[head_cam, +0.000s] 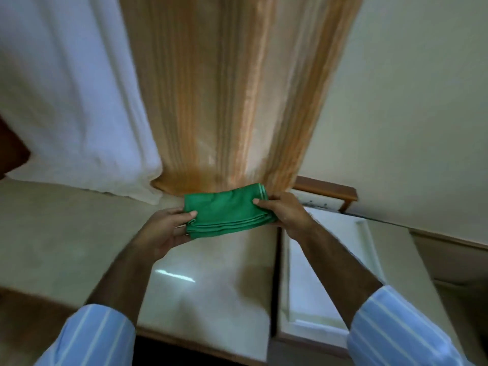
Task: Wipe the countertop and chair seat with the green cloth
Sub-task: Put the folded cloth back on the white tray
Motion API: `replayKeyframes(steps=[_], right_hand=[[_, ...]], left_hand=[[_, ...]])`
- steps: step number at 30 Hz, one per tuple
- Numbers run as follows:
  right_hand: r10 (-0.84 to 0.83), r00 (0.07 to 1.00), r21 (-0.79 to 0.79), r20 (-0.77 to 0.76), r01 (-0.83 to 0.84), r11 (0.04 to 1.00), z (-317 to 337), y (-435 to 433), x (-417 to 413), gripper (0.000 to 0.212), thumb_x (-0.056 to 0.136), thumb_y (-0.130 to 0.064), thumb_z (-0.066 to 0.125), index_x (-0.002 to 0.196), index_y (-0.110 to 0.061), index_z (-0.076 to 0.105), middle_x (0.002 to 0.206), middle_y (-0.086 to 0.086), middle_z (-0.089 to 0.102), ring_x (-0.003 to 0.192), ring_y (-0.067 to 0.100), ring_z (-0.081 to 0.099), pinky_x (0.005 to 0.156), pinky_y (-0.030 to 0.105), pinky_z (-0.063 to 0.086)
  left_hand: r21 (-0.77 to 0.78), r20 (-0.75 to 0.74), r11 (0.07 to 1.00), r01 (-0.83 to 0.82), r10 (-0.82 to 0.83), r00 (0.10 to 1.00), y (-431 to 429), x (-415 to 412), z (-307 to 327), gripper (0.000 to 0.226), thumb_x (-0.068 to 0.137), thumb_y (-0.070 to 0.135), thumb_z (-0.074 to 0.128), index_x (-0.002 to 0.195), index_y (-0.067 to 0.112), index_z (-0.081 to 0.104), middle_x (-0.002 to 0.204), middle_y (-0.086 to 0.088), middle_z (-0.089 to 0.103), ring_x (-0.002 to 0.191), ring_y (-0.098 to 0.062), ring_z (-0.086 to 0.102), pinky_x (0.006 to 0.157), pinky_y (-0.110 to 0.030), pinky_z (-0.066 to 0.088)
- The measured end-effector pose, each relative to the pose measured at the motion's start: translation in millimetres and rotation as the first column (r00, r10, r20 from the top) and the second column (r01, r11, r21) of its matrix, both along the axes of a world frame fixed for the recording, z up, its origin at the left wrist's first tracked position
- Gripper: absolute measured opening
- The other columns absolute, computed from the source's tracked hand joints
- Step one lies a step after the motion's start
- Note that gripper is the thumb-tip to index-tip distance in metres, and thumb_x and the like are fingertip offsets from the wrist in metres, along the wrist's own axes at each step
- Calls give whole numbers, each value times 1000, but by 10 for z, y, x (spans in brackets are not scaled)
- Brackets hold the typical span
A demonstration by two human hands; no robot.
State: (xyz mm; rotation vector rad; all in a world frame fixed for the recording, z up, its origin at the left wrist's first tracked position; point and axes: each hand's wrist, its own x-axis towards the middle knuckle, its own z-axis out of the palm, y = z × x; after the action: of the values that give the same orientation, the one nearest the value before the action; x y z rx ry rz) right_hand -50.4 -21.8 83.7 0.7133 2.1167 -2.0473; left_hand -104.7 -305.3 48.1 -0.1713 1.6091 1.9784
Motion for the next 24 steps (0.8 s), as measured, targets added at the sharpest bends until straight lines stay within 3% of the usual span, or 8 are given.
replayKeyframes(steps=[4,7,10,12,15,18,24], right_hand=[[-119,993,51,-11,120,992,-3,1020,480,27,85,-16,84,107,-3,79,105,14,83,89,21,81,64,22,62],[-167,986,198,29,158,967,-90,1584,798,19,82,-15,86,97,-6,80,95,9,83,96,30,81,70,28,66],[-161,978,423,134,90,901,-255,1981,1097,27,80,-22,89,98,-4,79,95,11,82,89,27,81,84,41,68],[-135,966,539,220,-5,842,-369,2138,1289,38,79,-27,89,106,-3,77,103,10,80,91,25,80,87,38,66],[-132,937,670,322,-128,731,-551,2233,1526,51,77,-32,91,118,-8,73,117,9,74,100,22,74,88,32,63],[-132,906,669,402,-192,718,-717,2176,1680,51,77,-25,91,120,-9,68,123,10,72,106,23,71,94,36,62],[-135,876,750,464,-308,585,-894,2083,1763,54,86,-28,82,128,-11,54,130,12,65,120,29,66,100,38,58]], left_hand=[[4,12,991,131,-131,991,1064,151,-83,23,97,11,59,118,8,68,111,-13,78,99,-26,76,78,-34,60],[-40,35,979,199,-197,980,1681,323,-158,21,99,7,56,116,6,68,105,-11,79,93,-25,76,78,-35,59],[-115,60,963,243,-237,970,2098,526,-261,19,97,7,59,113,7,70,104,-13,79,93,-28,76,76,-35,60],[-203,62,937,283,-276,959,2270,659,-355,18,94,8,64,111,8,71,101,-13,80,92,-28,77,74,-36,61],[-360,45,878,316,-321,946,2445,881,-554,14,87,4,73,101,4,73,93,-14,80,81,-27,79,69,-39,64],[-503,-16,813,293,-348,937,2606,1098,-722,9,82,1,76,91,3,75,93,-19,78,80,-31,78,77,-50,63],[-803,-175,560,201,-545,820,2721,1189,-737,13,78,17,81,85,7,76,85,-10,78,76,-21,75,74,-39,63]])
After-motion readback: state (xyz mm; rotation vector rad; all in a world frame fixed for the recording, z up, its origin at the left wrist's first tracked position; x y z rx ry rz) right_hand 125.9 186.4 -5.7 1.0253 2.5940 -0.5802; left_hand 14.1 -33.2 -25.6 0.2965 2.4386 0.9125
